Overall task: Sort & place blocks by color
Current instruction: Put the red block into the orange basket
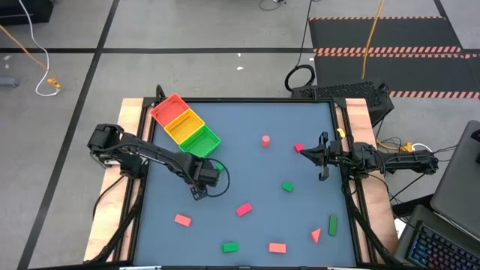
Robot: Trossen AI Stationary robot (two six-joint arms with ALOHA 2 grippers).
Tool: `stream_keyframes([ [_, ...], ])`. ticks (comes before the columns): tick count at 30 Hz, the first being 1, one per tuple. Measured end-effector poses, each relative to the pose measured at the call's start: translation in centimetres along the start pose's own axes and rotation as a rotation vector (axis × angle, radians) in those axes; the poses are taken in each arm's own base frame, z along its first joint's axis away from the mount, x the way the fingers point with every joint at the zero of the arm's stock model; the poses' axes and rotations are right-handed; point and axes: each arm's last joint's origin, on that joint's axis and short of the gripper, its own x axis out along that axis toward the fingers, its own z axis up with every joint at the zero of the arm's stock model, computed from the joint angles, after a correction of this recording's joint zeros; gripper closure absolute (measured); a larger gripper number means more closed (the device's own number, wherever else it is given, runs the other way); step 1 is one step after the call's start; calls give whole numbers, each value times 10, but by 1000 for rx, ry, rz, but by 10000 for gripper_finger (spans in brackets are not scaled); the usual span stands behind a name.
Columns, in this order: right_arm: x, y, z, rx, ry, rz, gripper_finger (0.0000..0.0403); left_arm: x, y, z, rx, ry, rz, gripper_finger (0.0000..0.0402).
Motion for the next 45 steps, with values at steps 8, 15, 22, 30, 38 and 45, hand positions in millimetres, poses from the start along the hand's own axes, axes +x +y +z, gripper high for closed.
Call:
stream_keyframes([
  [8, 0, 0, 0, 0, 0, 0, 403, 20, 6, -5, 9, 25, 19, 170],
  [15, 0, 0, 0, 0, 0, 0, 403, 30, 8, -8, 24, 16, 10, 242],
  [22, 0, 0, 0, 0, 0, 0, 403, 22, 6, -5, 21, 1, -15, 271],
  [30, 0, 0, 0, 0, 0, 0, 403, -29, 4, 5, 63, -61, -56, 271],
  [38, 0, 0, 0, 0, 0, 0, 403, -108, 64, -2, -46, -224, 171, 271],
  [45, 0, 0, 0, 1, 0, 0, 403, -124, 145, -11, -278, -245, 273, 271],
])
